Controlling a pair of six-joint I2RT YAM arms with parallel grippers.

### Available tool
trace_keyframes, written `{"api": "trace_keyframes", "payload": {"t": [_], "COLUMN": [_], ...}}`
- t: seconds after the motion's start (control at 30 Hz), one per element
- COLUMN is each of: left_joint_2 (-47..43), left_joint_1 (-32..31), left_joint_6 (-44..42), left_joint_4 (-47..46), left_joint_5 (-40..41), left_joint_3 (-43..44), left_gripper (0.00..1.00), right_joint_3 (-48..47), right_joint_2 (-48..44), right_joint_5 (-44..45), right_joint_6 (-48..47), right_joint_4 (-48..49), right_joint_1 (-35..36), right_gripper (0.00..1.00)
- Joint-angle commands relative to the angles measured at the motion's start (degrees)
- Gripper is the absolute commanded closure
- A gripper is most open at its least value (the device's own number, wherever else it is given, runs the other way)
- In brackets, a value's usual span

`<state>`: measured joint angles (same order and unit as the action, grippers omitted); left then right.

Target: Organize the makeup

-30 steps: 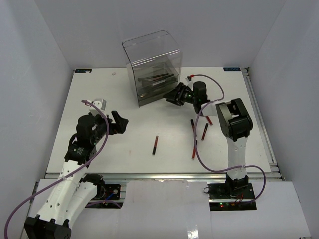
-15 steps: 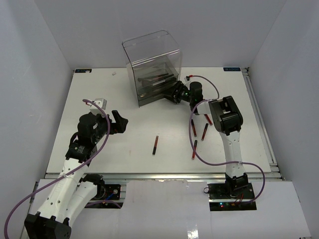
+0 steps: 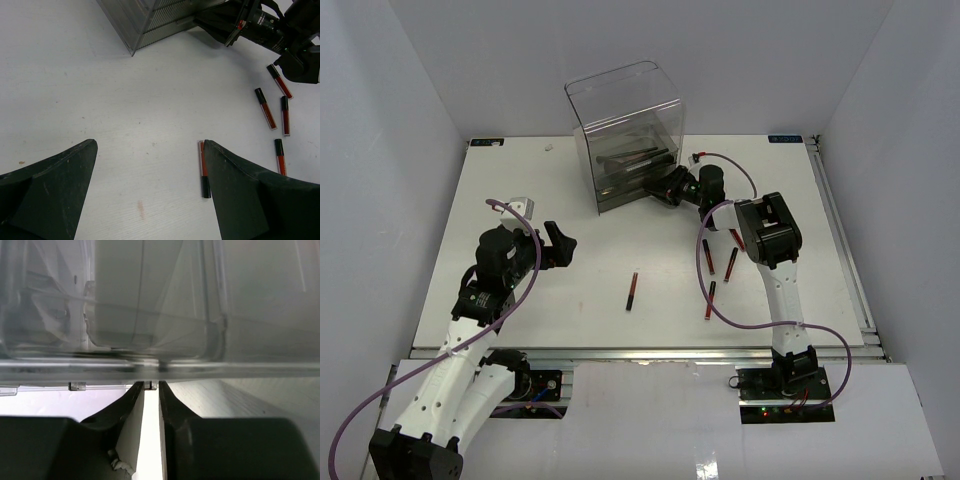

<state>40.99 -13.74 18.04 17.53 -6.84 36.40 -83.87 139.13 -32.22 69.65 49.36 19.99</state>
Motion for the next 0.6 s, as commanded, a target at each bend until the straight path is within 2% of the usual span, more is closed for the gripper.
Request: {"api": "trace_keyframes", "payload": {"t": [0.0,0.17,0.3,0.4,0.57], "left_joint_2": [-0.3,-0.12,-0.1,0.05,0.4], "left_joint_1": [0.03,0.03,-0.06,0.03,0.03], "left_joint_6": [-0.29,-0.29,-0.29,-0.38,-0.49], "left_joint_4": [-0.64,-0.65,-0.63,-0.74,-0.97], "left_joint_5": [0.25,0.25,0.2,-0.37,-2.62], "left_joint_3": [0.33,0.25,0.25,0.25,0.22], "left_gripper": [0.02,0.02,0.02,0.02,0.02], "right_joint_3": [-0.46,0.53,2.6,6.02,16.93], "right_joint_2": [-0.1,-0.57,-1.61,-3.26,-8.85], "right_joint_5": [2.08,2.07,1.81,1.45,-0.53], "right_joint_6": [0.11,0.75,0.81,0.39,-1.71], "right_joint_4": [3.61,5.09,5.97,7.33,10.17], "right_joint_1": [0.05,-0.12,-0.41,-1.0,-2.59], "right_gripper": [0.85,0.92,0.92,0.92,0.92]}}
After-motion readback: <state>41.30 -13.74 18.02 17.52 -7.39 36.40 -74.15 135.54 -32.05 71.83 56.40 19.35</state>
